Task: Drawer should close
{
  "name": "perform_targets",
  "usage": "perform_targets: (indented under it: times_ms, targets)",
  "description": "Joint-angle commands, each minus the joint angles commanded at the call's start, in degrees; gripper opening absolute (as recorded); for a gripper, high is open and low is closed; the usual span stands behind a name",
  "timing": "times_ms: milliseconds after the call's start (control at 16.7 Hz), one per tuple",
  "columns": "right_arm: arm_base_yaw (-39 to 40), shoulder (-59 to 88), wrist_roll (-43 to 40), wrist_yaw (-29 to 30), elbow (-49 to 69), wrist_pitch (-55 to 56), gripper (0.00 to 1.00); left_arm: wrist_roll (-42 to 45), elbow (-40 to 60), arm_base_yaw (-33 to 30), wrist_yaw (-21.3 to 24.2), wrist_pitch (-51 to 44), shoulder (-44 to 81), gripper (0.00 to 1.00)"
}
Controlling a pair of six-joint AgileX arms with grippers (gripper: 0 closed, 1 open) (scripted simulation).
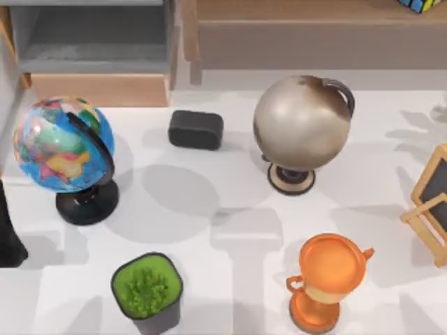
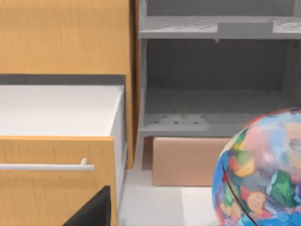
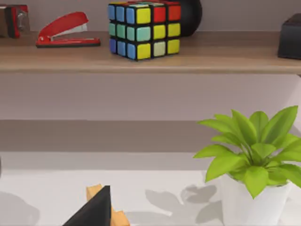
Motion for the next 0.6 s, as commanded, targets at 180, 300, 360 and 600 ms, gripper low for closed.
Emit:
perform_targets:
  times_ms: [180, 300, 360, 600]
  targets:
    - [0.0, 0.0, 0.0, 0.0, 0.0, 0.0, 1.00, 0.0, 0.6, -0.8, -0.8, 0.4, 0.8, 1.00]
    - [0.0, 0.0, 0.0, 0.0, 0.0, 0.0, 1.00, 0.2, 2.8, -4.0, -3.9, 2.1, 4.0, 1.00]
    - [0.0, 0.0, 0.0, 0.0, 0.0, 0.0, 1.00, 0.2, 4.4, -6.3, -6.3, 3.2, 6.5, 1.00]
    - [0.0, 0.0, 0.0, 0.0, 0.0, 0.0, 1.00, 0.5, 12.3, -18.7, -18.6, 9.1, 20.4, 1.00]
